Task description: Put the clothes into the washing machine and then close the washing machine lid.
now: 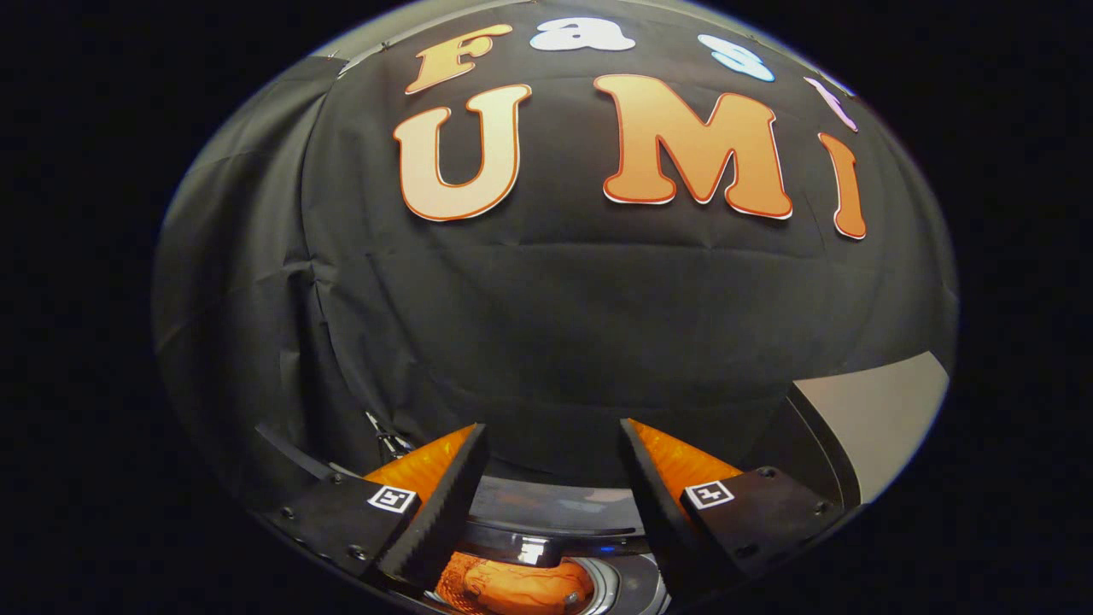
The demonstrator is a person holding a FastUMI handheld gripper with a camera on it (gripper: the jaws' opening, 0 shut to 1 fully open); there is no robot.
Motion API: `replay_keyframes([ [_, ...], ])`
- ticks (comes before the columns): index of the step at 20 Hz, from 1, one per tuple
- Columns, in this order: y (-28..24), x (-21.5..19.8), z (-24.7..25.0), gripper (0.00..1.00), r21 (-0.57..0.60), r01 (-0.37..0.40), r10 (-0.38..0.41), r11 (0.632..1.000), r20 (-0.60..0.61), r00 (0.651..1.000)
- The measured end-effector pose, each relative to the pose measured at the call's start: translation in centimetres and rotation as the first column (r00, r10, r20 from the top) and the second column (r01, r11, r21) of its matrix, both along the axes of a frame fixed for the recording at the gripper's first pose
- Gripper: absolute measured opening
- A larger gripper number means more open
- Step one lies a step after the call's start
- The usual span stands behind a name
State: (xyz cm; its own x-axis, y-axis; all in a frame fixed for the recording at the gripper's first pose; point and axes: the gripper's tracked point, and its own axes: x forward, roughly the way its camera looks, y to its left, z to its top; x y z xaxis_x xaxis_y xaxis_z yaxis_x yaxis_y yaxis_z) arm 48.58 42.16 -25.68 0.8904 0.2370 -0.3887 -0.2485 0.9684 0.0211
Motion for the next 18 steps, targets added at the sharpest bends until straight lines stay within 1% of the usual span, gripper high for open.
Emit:
replay_keyframes([
  [3, -0.3, -1.6, -0.6, 0.98, 0.002, 0.0, 0.0, 1.0, 0.017, 1.0],
  [6, -0.7, -5.3, -1.4, 0.98, 0.005, 0.004, -0.004, 1.0, 0.046, 0.999],
  [8, -1.0, -8.2, -2.9, 0.98, 0.003, 0.009, -0.009, 1.0, 0.037, 0.999],
  [10, -1.7, -12.0, -6.9, 0.98, -0.004, 0.032, -0.032, 0.999, -0.015, 0.999],
  [11, -1.4, -13.9, -9.4, 0.98, 0.016, 0.011, -0.01, 1.0, -0.058, 0.998],
  [12, -1.5, -15.8, -11.7, 0.97, 0.036, 0.009, -0.006, 0.999, -0.079, 0.997],
  [13, -1.7, -16.9, -13.0, 0.97, 0.046, 0.014, -0.011, 0.999, -0.064, 0.998],
  [14, -2.0, -17.8, -13.8, 0.97, 0.022, 0.018, -0.017, 1.0, -0.062, 0.998],
  [16, -1.4, -18.4, -15.0, 0.97, -0.025, -0.025, 0.024, 0.999, -0.074, 0.997],
  [18, -1.3, -18.3, -15.1, 0.98, -0.035, -0.04, 0.037, 0.999, -0.07, 0.997],
])
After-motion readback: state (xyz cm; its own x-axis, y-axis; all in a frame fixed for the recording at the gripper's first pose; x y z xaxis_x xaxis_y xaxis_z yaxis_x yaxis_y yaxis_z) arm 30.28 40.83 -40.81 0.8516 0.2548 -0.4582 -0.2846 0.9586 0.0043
